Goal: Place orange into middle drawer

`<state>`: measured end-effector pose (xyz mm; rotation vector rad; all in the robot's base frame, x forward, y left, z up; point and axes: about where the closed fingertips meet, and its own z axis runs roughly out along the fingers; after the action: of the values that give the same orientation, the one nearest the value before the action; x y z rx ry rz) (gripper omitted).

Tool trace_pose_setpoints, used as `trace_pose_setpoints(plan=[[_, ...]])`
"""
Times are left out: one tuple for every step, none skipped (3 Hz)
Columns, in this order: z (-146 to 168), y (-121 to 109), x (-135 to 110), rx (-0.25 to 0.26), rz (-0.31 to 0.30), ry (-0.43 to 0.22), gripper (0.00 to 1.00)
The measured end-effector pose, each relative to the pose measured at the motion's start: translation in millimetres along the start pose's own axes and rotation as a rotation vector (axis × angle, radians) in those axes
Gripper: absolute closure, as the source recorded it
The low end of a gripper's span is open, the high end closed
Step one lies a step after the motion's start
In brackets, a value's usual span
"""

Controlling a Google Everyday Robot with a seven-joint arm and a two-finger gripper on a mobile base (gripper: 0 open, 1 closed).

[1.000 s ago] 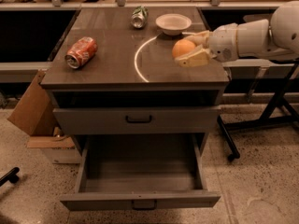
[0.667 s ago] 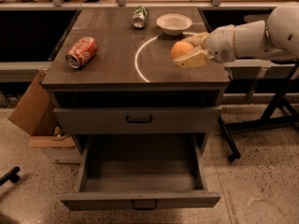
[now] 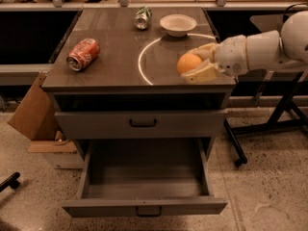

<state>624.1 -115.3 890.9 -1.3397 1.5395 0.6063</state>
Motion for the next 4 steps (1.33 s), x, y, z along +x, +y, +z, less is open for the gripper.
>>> trace_pose_setpoints(plan=[[-13, 36, 4, -0.001, -0.047, 0.012, 1.00], [-14, 73, 19, -0.006, -0.051, 0.019, 1.00], [3, 104, 65, -0.058, -0.005, 0.065, 1.00], [3, 104, 65, -0.058, -0.005, 0.065, 1.00]])
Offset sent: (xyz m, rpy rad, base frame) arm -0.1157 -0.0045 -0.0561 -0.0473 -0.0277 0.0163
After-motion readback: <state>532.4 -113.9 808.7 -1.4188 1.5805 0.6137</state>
